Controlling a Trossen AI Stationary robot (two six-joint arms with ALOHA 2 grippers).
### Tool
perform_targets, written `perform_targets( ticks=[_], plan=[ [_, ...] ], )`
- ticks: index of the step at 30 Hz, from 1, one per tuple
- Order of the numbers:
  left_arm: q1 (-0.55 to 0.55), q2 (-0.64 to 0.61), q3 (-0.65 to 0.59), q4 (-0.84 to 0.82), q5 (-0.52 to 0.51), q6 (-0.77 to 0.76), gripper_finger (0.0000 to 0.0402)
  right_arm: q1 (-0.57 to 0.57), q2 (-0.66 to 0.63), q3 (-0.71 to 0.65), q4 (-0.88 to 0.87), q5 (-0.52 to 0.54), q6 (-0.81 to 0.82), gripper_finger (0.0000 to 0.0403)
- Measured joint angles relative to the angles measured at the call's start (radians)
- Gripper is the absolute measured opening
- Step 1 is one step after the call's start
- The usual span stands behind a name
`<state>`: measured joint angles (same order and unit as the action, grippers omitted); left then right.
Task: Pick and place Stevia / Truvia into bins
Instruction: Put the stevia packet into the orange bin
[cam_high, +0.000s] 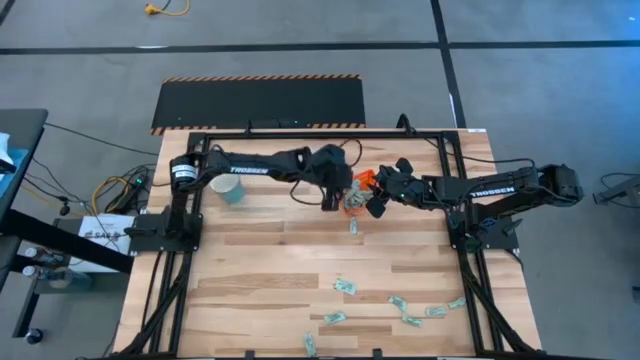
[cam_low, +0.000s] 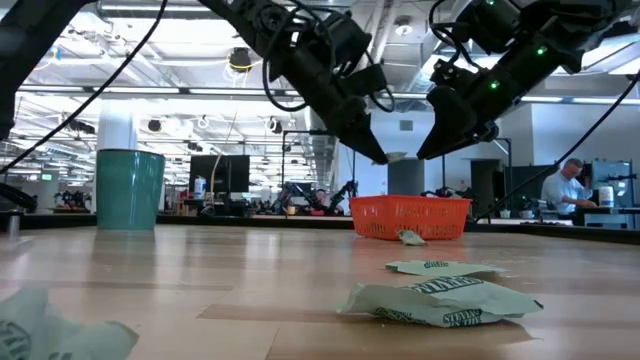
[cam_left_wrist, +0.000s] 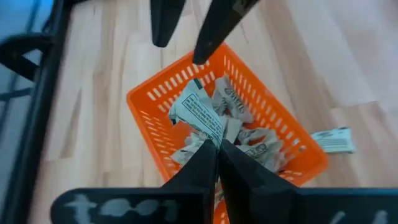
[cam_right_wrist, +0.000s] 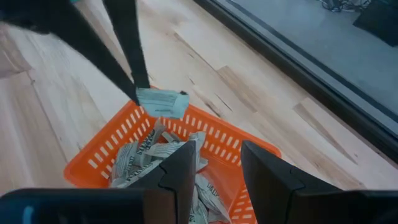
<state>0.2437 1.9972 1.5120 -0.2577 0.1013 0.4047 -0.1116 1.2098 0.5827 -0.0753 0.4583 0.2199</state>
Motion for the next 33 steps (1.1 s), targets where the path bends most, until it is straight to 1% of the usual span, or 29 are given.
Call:
perform_targets(
  ticks=[4, 6, 9, 14, 18, 23, 28, 33],
  plan=[
    [0.032, 0.0, 0.0, -0.012, 0.102, -0.015, 0.0001, 0.0, 0.0, 0.0, 0.0, 0.0, 0.008, 0.012],
    [0.04, 0.0, 0.0, -0.024, 0.132, -0.013, 0.0006, 0.0, 0.0, 0.0, 0.0, 0.0, 0.009, 0.012],
    [0.041, 0.0, 0.0, -0.034, 0.136, -0.016, 0.0029, 0.0, 0.0, 0.0, 0.0, 0.0, 0.01, 0.012],
    [0.04, 0.0, 0.0, -0.046, 0.12, -0.015, 0.0087, 0.0, 0.0, 0.0, 0.0, 0.0, 0.016, 0.012],
    [0.04, -0.001, 0.0, -0.063, 0.071, -0.026, 0.0122, 0.0, 0.0, 0.0, 0.0, -0.008, 0.031, 0.012],
    [0.04, -0.045, -0.001, -0.195, 0.015, -0.03, 0.0136, 0.018, 0.0, 0.0, 0.0, -0.014, 0.134, 0.012],
    [0.038, -0.102, -0.001, -0.34, 0.017, -0.033, 0.0137, 0.085, 0.0, 0.0, 0.001, -0.014, 0.294, 0.012],
    [0.038, -0.158, -0.015, -0.405, 0.017, -0.033, 0.0135, 0.171, 0.0, 0.017, 0.004, 0.004, 0.443, 0.012]
  ],
)
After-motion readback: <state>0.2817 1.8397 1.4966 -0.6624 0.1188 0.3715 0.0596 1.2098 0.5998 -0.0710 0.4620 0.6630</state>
